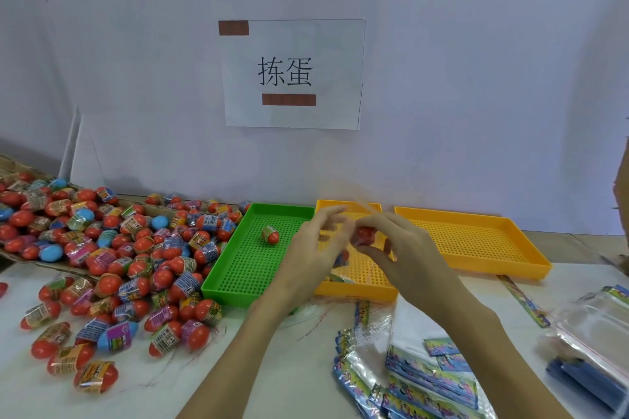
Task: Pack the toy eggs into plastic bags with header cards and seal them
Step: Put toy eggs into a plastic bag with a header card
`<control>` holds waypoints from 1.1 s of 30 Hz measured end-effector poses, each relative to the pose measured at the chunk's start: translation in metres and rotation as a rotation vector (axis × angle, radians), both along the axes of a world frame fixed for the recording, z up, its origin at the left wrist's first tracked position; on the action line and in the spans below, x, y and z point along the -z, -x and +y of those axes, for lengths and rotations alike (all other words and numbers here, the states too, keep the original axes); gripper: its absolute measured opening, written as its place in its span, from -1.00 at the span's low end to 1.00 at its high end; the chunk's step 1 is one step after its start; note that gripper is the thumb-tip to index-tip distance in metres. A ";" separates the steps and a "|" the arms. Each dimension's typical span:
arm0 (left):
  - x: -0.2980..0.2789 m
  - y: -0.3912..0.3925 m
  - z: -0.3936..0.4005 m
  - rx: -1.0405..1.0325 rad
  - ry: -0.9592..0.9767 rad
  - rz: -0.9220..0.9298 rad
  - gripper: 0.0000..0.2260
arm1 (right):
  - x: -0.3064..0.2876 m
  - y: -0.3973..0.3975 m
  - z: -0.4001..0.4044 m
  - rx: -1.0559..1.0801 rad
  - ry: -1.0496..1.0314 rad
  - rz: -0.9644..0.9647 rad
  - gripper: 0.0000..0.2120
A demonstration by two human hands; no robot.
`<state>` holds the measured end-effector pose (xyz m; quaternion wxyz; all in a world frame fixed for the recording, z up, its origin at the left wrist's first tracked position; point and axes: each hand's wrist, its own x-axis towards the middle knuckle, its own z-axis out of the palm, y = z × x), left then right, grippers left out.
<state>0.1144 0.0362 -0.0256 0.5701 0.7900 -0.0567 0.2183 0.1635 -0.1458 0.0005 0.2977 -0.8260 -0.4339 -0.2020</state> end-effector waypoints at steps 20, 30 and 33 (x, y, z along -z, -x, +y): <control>0.011 -0.002 -0.003 0.023 -0.147 -0.020 -0.59 | -0.008 -0.004 -0.007 -0.046 -0.260 0.347 -0.74; 0.014 -0.005 -0.004 0.030 -0.157 -0.015 -0.72 | -0.005 0.001 -0.004 -0.068 -0.161 0.198 -0.81; 0.014 -0.005 -0.004 0.020 -0.160 0.000 -0.69 | -0.002 -0.001 -0.002 -0.033 -0.242 0.244 -0.83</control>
